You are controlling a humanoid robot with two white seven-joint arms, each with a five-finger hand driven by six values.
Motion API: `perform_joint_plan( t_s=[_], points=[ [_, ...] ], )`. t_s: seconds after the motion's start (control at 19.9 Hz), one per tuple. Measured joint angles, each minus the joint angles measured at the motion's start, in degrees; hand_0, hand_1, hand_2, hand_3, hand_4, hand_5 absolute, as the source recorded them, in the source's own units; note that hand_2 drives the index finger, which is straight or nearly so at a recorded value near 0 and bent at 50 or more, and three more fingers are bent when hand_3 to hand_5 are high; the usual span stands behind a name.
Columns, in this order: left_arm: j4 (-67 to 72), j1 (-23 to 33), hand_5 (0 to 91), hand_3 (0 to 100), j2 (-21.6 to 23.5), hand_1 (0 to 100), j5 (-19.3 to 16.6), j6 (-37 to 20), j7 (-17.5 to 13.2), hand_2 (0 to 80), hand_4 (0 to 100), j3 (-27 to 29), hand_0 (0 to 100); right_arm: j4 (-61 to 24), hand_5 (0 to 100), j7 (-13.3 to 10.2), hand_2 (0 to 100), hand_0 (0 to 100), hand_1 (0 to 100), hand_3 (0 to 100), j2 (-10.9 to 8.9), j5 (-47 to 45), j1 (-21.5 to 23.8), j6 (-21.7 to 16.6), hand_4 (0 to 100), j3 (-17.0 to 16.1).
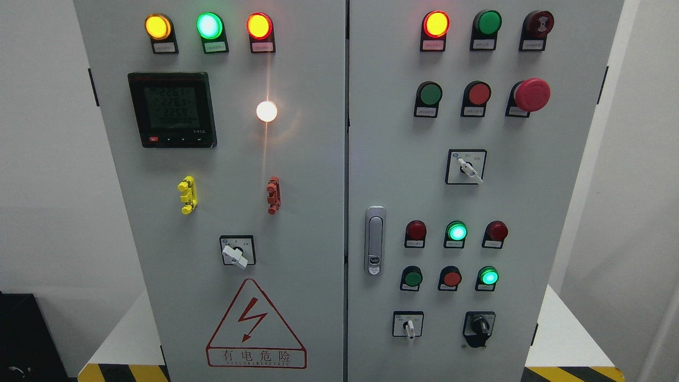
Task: Flip black knob to close circuit
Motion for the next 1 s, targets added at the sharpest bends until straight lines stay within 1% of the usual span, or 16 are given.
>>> perform_joint_plan(
  t_s=[0.35, 0.65, 0.8, 1.0],
  points=[
    [0.0, 0.0, 0.0, 0, 0.0, 56, 0.0, 0.0, 0.0, 0.0, 0, 0.0, 12, 0.0, 0, 0.3, 0, 0, 4, 0, -0.02, 0.0, -0.1, 0.0, 0, 0.0],
    [0.0, 0.0, 0.0, 0, 0.0, 56, 0.0, 0.0, 0.0, 0.0, 0, 0.0, 12, 0.0, 0, 0.0, 0, 0, 4, 0, -0.05, 0.0, -0.3, 0.0, 0, 0.0],
    [0.0, 0.0, 0.0, 0, 0.0, 56, 0.0, 0.0, 0.0, 0.0, 0, 0.0, 12, -0.4, 0, 3.4, 0, 0, 5, 0, -0.1, 0.0, -0.5, 0.0, 0, 0.0],
    [0.0, 0.0, 0.0, 0, 0.0, 56, 0.0, 0.0, 0.0, 0.0, 0, 0.0, 12, -1.6, 0, 5.8, 0, 0, 5, 0, -0.14, 0.0, -0.6, -0.1, 0, 0.0]
  ],
)
